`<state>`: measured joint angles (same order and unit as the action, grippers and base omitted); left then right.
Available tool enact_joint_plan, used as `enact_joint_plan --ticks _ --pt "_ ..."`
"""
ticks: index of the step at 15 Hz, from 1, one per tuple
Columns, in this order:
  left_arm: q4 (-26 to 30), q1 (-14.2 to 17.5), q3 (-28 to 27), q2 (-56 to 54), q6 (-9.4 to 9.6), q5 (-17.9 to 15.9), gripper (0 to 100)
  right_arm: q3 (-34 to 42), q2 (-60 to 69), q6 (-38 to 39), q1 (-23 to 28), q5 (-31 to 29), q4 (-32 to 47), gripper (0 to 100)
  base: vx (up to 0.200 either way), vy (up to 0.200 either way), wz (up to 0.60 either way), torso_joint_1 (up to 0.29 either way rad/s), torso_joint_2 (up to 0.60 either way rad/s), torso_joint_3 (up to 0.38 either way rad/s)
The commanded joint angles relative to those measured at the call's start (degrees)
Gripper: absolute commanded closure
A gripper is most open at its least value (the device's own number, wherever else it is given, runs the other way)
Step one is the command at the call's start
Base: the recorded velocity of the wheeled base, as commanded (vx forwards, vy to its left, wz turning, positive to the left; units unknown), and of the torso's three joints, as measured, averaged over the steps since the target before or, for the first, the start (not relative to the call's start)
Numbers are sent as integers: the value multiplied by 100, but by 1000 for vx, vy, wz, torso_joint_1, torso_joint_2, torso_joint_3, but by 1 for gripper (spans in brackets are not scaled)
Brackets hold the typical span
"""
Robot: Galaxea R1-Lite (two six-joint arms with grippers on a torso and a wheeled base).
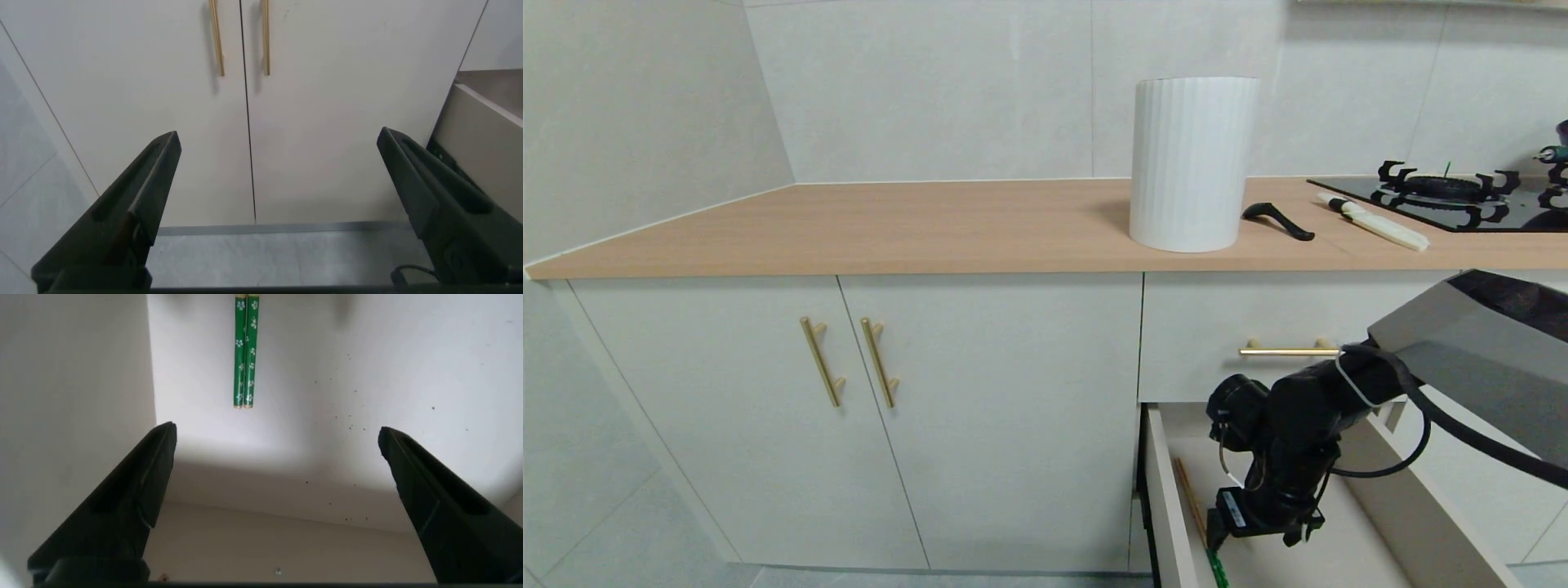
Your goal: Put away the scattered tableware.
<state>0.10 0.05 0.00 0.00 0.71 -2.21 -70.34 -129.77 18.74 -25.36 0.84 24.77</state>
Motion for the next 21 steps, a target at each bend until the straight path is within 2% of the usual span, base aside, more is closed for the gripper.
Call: enact_joint_plan --ticks 1,6,10,15,21 --pt "-1 4 0 0 0 1 0 187 971 25 312 13 1 0 0 0 0 0 0 0" --pt "-1 4 0 0 0 1 0 284 2931 -142 918 -5 -7 0 0 0 0 0 0 0" --pt "-1 4 0 0 0 1 0 512 3827 -555 1068 -14 -16 0 0 0 0 0 0 0" --pt "-1 4 0 0 0 1 0 592 4056 -696 1068 -225 -16 0 0 0 0 11 -37 -27" --pt "-1 4 0 0 0 1 0 618 4056 -714 1068 -339 -34 0 0 0 0 112 -372 -269"
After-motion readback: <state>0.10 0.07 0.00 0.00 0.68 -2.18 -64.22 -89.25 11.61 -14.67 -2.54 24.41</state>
